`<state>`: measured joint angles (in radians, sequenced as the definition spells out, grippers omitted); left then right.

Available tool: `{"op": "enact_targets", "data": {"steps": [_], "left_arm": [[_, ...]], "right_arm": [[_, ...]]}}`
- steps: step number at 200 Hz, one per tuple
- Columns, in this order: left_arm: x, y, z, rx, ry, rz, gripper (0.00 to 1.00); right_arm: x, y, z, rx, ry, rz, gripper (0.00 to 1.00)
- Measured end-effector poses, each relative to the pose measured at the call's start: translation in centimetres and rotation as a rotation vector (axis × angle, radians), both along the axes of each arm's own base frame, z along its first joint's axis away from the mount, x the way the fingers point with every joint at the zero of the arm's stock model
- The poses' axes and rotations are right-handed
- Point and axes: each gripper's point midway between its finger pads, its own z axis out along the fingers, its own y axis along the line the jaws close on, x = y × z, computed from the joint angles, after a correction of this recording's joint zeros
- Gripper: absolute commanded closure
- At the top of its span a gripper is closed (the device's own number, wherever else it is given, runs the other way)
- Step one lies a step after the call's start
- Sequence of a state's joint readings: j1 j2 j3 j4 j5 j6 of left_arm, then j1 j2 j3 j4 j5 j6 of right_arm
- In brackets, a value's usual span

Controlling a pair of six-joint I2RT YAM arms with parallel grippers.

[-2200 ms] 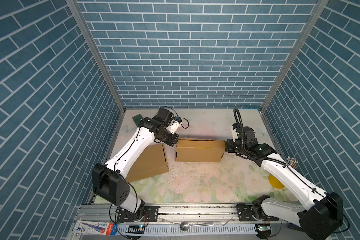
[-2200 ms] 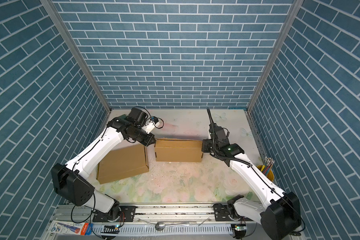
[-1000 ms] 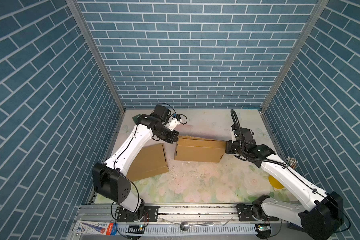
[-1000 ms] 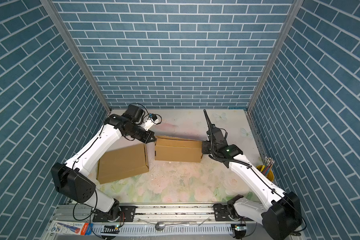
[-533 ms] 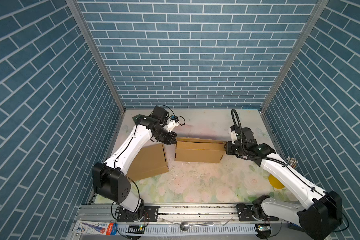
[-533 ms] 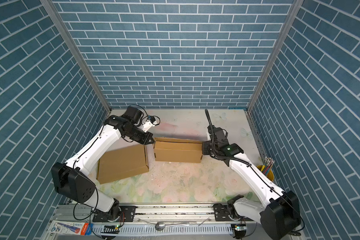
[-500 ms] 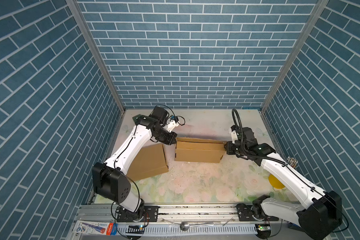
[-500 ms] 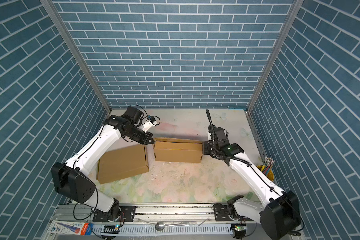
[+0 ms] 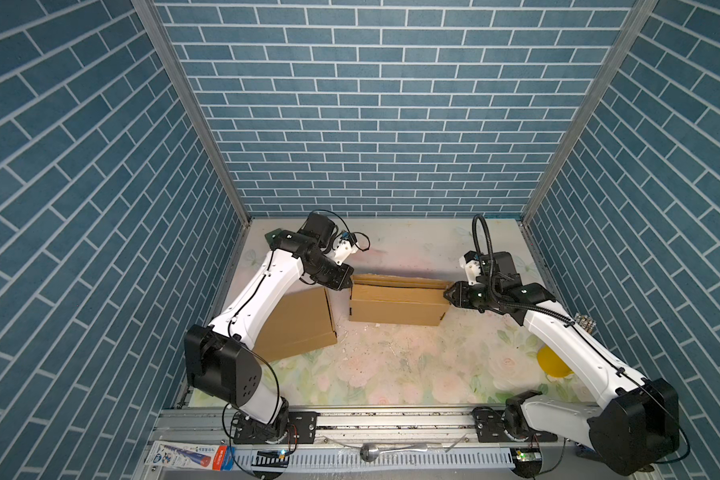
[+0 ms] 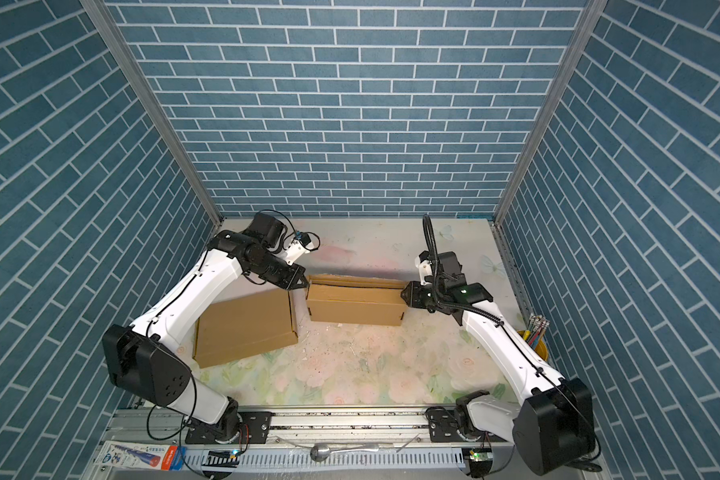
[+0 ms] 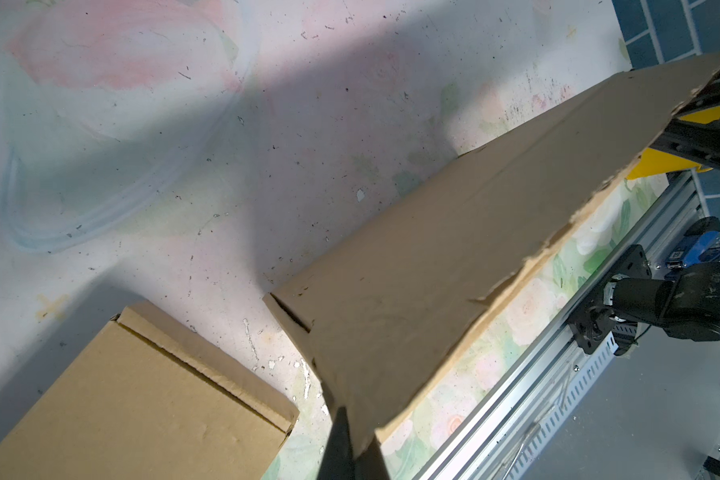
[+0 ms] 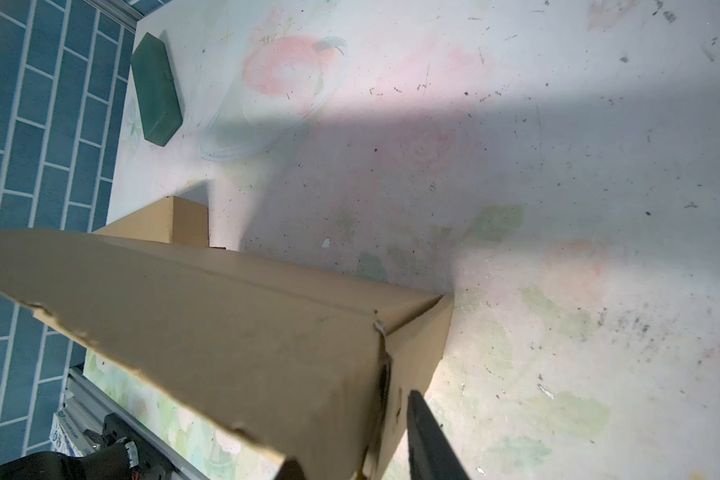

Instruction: Fold the paper box

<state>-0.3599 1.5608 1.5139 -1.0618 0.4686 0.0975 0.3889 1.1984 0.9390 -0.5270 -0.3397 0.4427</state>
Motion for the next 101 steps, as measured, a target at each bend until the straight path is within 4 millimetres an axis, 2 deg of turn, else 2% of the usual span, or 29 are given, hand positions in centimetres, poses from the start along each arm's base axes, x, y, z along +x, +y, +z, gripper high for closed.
{"op": "enact_targets", "data": {"steps": [71, 101], "left_arm": [[0.07, -0.15, 0.04, -0.014, 0.01, 0.016, 1.0], [0.23, -0.36, -0.55, -0.036, 0.03, 0.046, 1.0]], "right_arm": [[0.75, -0.04, 0.01, -0.003, -0.023, -0.018, 0.76], [0.97, -0.14, 0.04, -0.007, -0.029, -0.031, 0.78]]}}
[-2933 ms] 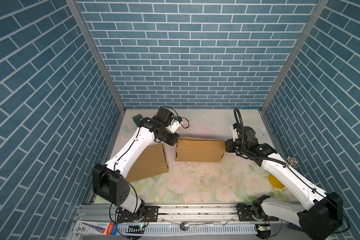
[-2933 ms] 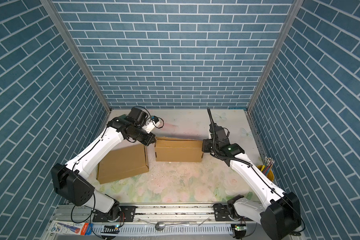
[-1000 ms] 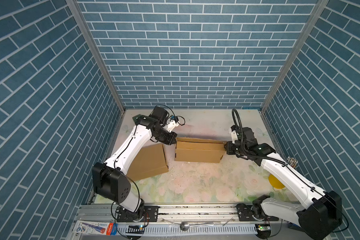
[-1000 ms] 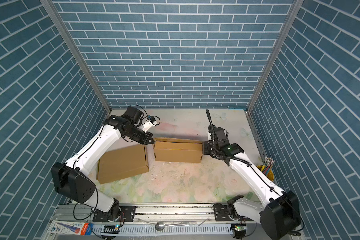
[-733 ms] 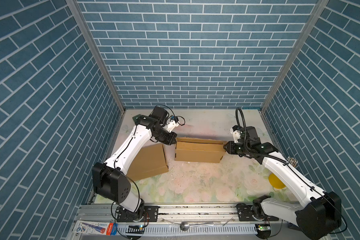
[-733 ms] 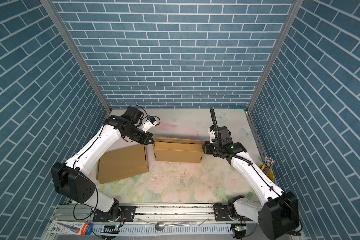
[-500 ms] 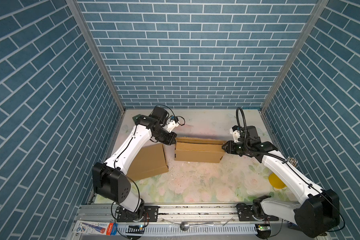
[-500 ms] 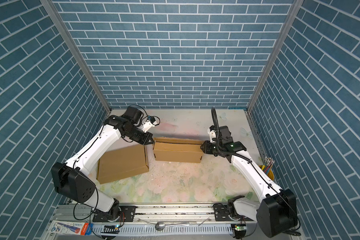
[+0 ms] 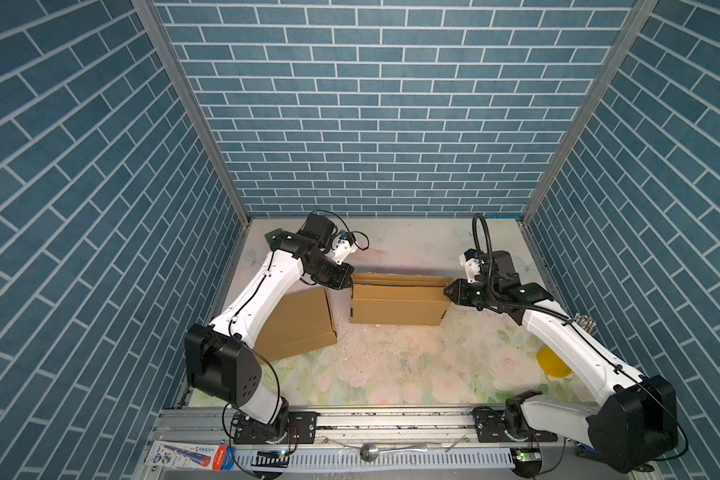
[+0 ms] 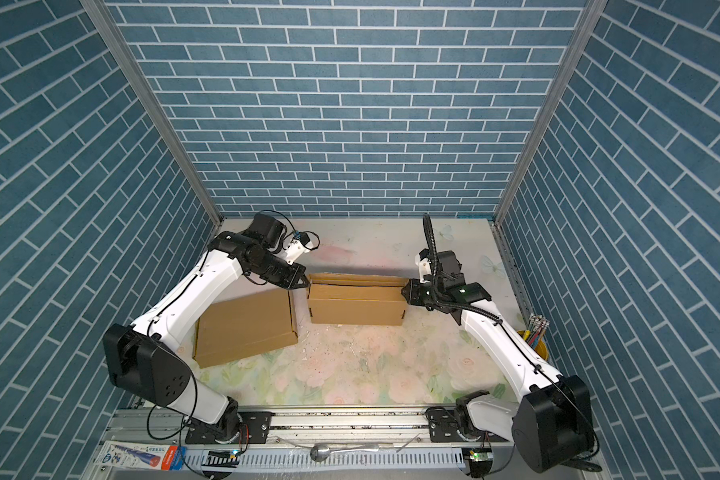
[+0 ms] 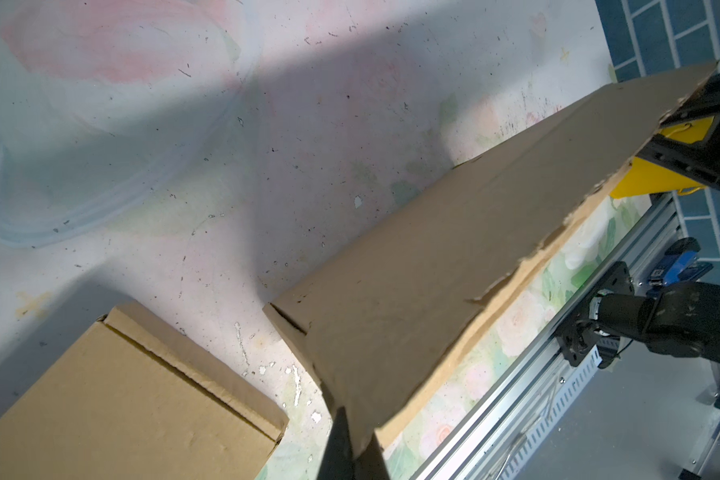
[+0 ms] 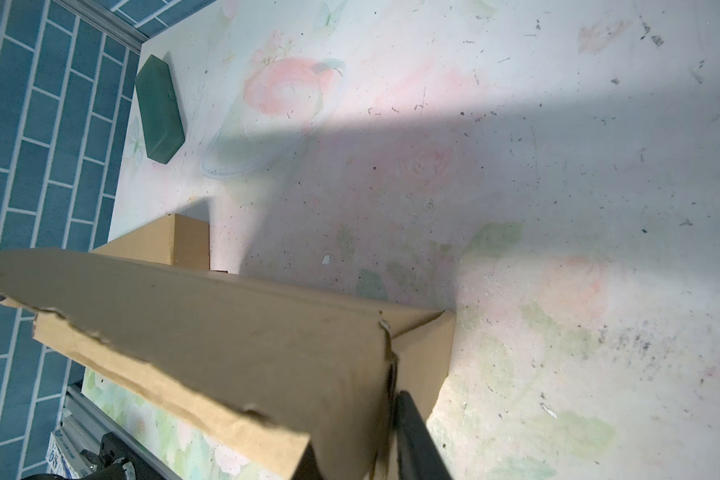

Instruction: Fold the paper box

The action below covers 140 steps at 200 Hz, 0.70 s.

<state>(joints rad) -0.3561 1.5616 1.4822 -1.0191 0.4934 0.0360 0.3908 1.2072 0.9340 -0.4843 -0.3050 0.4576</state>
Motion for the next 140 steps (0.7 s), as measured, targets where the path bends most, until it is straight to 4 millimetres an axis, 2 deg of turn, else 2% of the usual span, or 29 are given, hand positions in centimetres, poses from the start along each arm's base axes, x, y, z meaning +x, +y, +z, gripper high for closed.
{"op": "enact_targets", "data": {"steps": [39, 140], "left_arm": [[-0.1, -0.1, -1.1, -0.015, 0.033, 0.032, 1.0], [0.1, -0.4, -0.9, -0.085, 0.034, 0.07, 1.0]], "right_arm": [[0.3, -0.2, 0.0, -0.009, -0.007, -0.02, 0.8], [0.5, -0.4, 0.0, -0.021, -0.031, -0.04, 0.83]]}}
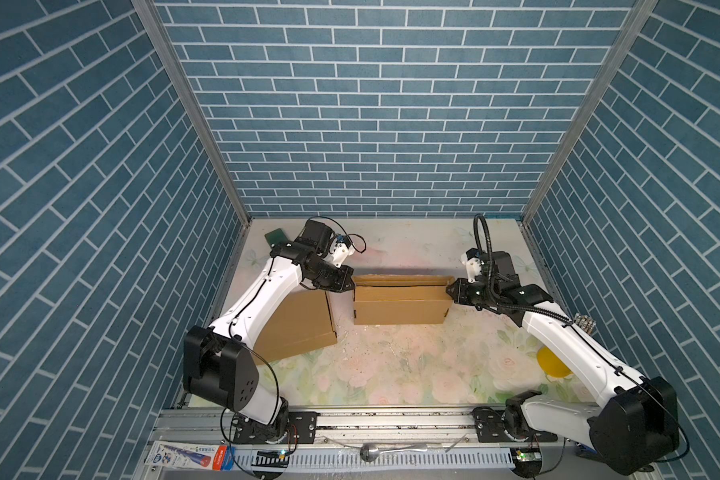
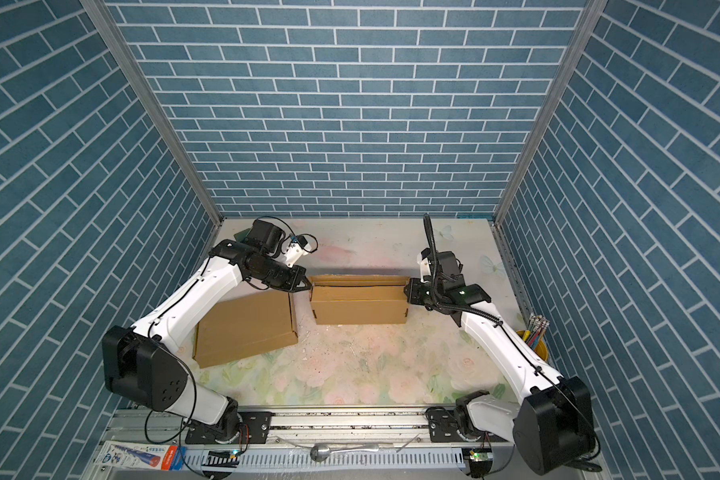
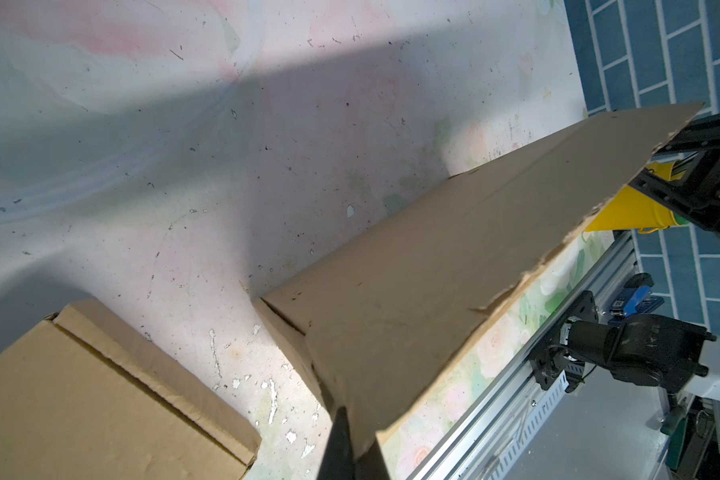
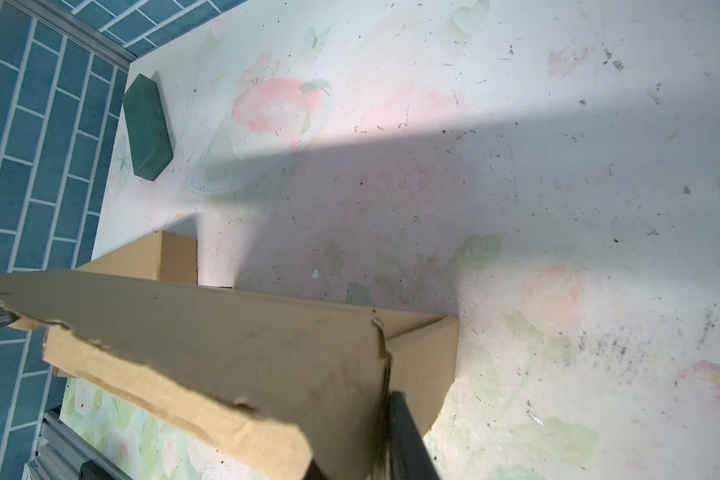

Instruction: Fold the paper box

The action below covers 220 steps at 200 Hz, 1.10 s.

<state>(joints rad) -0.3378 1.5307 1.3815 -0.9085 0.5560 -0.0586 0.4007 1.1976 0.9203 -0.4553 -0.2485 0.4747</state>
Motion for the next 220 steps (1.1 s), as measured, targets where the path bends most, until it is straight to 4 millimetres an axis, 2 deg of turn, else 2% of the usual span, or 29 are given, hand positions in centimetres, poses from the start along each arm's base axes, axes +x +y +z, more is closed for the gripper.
{"op": "enact_targets", "data": {"steps": [51, 189, 220], "left_arm": [[-0.5, -0.2, -0.2, -0.046, 0.022, 0.007, 1.0], [0.3, -0.3, -1.3, -0.08, -0.035, 0.023, 1.0], [0.4, -0.3, -1.6, -0.083, -0.051, 0.024, 1.0]], "right_arm": [[0.2, 0.0, 0.0, -0.017, -0.02, -0.008, 0.85], [0.5, -0.1, 0.1, -0.036, -0.037, -0.022, 0.86], [0.5, -0.2, 0.1, -0.038, -0.039, -0.024, 0.84]]}}
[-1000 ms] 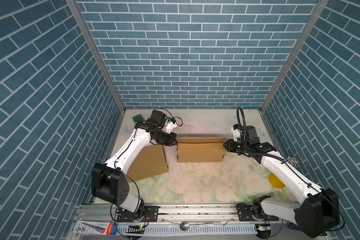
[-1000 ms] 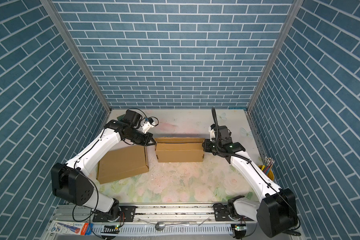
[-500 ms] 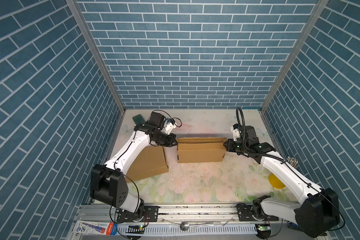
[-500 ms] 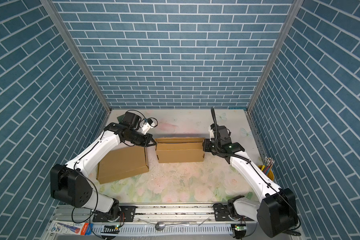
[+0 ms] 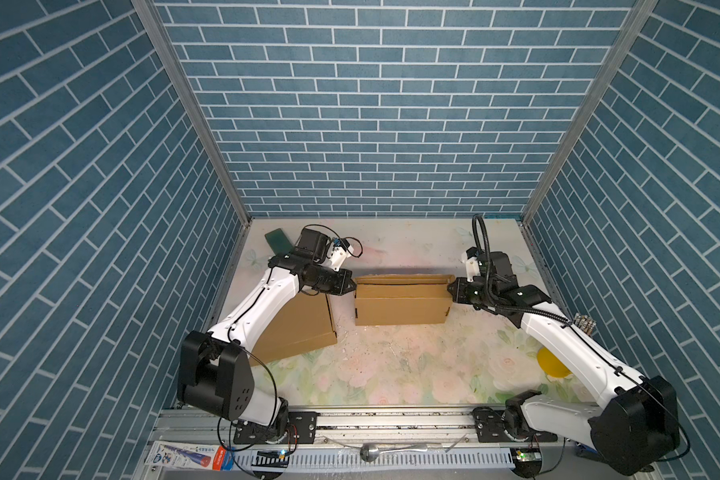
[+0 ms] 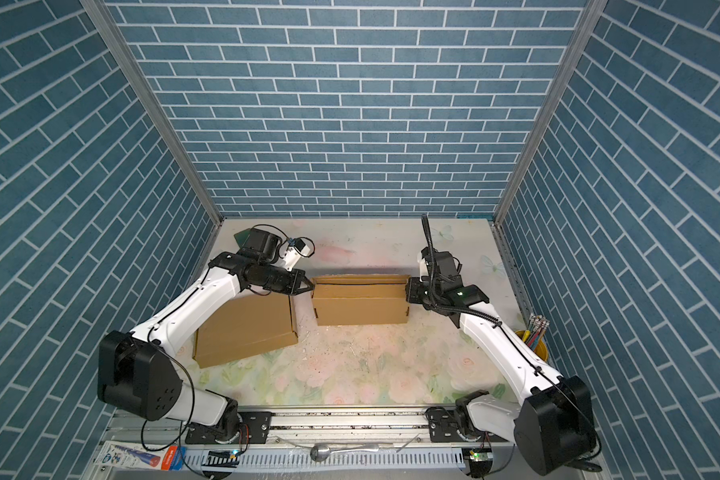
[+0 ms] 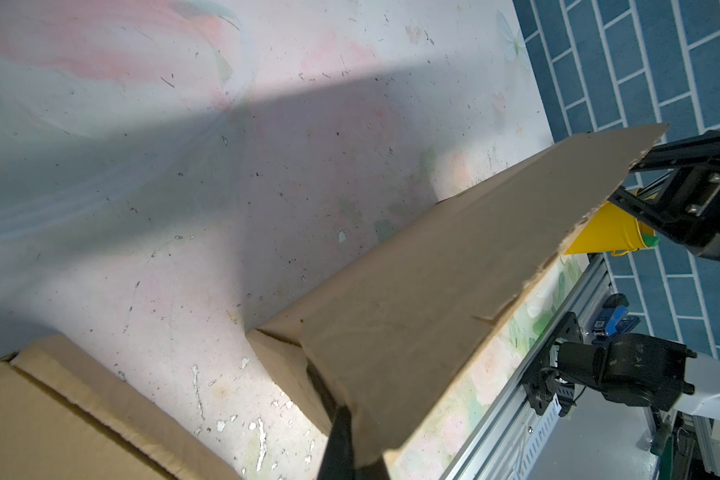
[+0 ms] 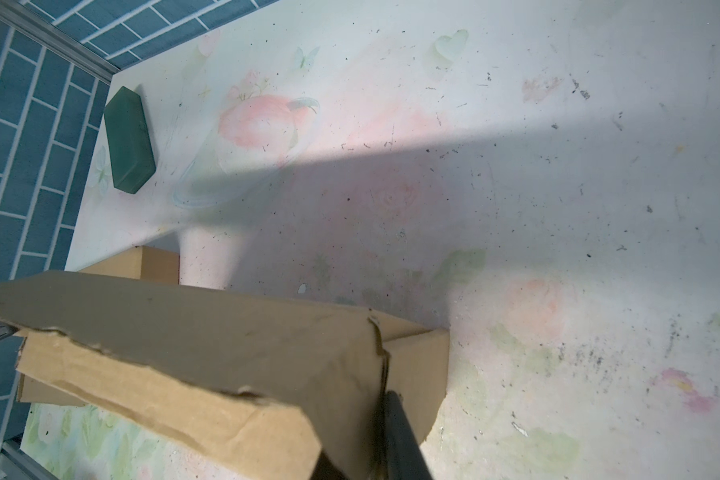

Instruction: Fold the paper box

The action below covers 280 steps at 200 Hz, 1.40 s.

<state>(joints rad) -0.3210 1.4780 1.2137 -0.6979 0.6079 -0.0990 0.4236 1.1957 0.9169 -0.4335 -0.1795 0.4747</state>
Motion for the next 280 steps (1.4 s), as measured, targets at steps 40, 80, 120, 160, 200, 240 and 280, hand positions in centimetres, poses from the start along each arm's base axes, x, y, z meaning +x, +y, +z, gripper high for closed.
{"op": "enact_targets", "data": {"steps": [40, 80, 120, 160, 200, 240, 280], "left_arm": [[-0.1, 0.1, -0.1, 0.001, -0.014, 0.003, 1.0], [0.0, 0.1, -0.1, 0.006, -0.019, 0.006, 1.0], [0.1, 0.1, -0.1, 0.008, -0.021, 0.01, 1.0], [0.2, 0.1, -0.2, 0.008, -0.021, 0.011, 1.0], [0.2, 0.0, -0.2, 0.009, -0.02, 0.012, 1.0], [0.2, 0.0, -0.2, 0.013, -0.026, 0.011, 1.0], [0.3, 0.0, -0.2, 0.019, -0.032, 0.013, 1.0]], "right_arm": [[-0.6, -0.3, 0.0, -0.009, 0.014, 0.004, 0.76], [-2.4, -0.9, 0.1, -0.068, 0.056, 0.057, 0.64], [-3.2, -1.9, 2.0, -0.172, 0.049, 0.123, 0.65], [-3.3, -1.7, 2.3, -0.217, 0.055, 0.162, 0.7], [-3.2, -1.5, 1.6, -0.239, 0.071, 0.173, 0.78], [-2.6, -0.8, 2.2, -0.2, 0.049, 0.153, 0.92], [-2.0, -0.4, 2.4, -0.168, 0.033, 0.123, 0.96]]}}
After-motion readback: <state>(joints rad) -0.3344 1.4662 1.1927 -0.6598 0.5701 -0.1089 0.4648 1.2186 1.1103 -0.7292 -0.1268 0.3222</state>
